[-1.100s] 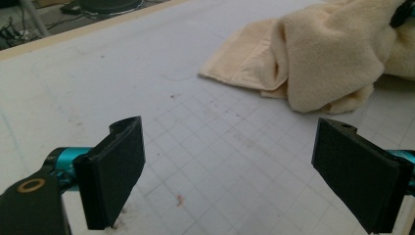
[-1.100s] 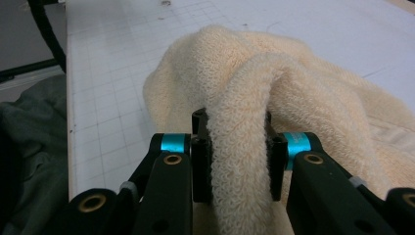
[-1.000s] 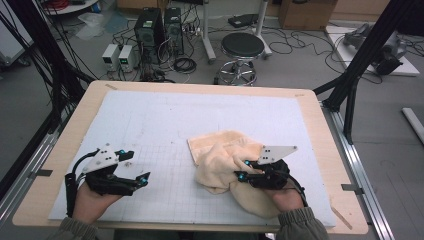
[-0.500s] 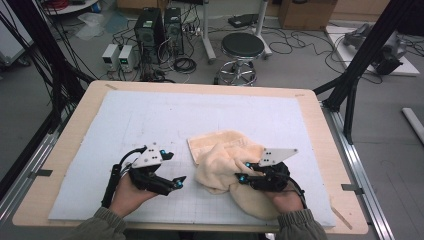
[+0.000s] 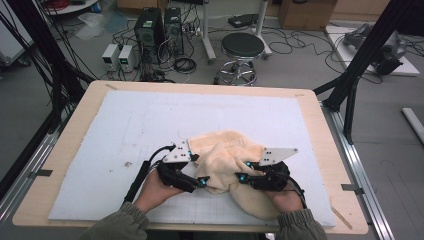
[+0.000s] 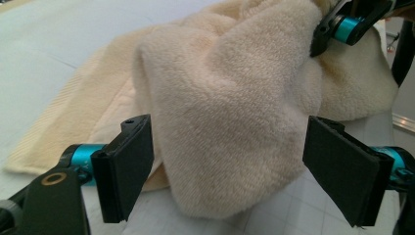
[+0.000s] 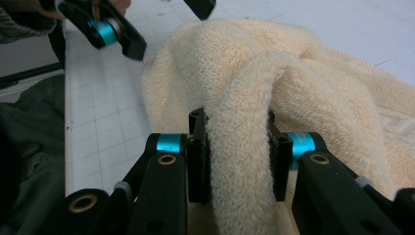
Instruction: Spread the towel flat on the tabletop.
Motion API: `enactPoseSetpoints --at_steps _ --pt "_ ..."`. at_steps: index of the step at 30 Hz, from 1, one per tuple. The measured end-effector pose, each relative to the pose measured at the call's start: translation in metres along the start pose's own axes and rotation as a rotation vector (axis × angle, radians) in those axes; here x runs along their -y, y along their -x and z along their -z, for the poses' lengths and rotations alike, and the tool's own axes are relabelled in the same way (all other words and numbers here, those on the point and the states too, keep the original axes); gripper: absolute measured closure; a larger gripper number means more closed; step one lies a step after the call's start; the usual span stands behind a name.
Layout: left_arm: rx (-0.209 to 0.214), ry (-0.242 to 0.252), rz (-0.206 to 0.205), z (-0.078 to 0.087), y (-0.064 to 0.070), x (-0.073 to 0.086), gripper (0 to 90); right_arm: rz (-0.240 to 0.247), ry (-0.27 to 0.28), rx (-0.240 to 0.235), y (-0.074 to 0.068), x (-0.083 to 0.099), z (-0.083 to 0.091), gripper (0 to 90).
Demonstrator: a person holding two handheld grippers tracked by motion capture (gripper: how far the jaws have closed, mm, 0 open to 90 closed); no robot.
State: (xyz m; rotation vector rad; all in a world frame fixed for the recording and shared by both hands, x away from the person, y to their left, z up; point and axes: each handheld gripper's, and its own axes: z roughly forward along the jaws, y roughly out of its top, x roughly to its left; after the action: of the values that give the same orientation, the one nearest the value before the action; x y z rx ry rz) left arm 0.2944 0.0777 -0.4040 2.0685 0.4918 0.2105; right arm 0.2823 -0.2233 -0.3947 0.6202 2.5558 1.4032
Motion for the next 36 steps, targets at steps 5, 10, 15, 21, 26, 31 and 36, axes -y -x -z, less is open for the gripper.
enactPoseSetpoints --at_steps 5,10,15,21,26,31,36 --pt "-0.008 -0.017 0.009 -0.023 0.003 -0.001 26.4 -0.004 -0.010 0.007 0.001 0.000 -0.002 68.8" --pt "-0.009 -0.050 -0.022 -0.035 0.005 0.000 51.5 -0.001 -0.024 0.010 0.003 0.000 -0.006 68.6" --pt "-0.029 -0.053 -0.027 -0.029 0.002 -0.002 73.2 -0.012 -0.032 0.017 0.001 -0.002 -0.009 57.8" --pt "-0.064 -0.065 -0.060 -0.006 0.001 -0.002 75.3 -0.014 -0.036 0.034 -0.003 -0.004 0.004 38.1" --pt "-0.121 -0.071 -0.070 0.020 -0.002 0.001 76.0 -0.026 -0.031 0.037 -0.002 0.000 0.014 32.9" --pt "-0.186 -0.074 -0.055 0.059 -0.010 0.014 76.0 -0.018 -0.035 0.037 -0.002 -0.004 0.006 32.5" --pt "-0.229 -0.080 -0.038 0.095 -0.008 0.030 76.0 -0.026 -0.024 0.037 0.000 -0.013 -0.004 34.3"
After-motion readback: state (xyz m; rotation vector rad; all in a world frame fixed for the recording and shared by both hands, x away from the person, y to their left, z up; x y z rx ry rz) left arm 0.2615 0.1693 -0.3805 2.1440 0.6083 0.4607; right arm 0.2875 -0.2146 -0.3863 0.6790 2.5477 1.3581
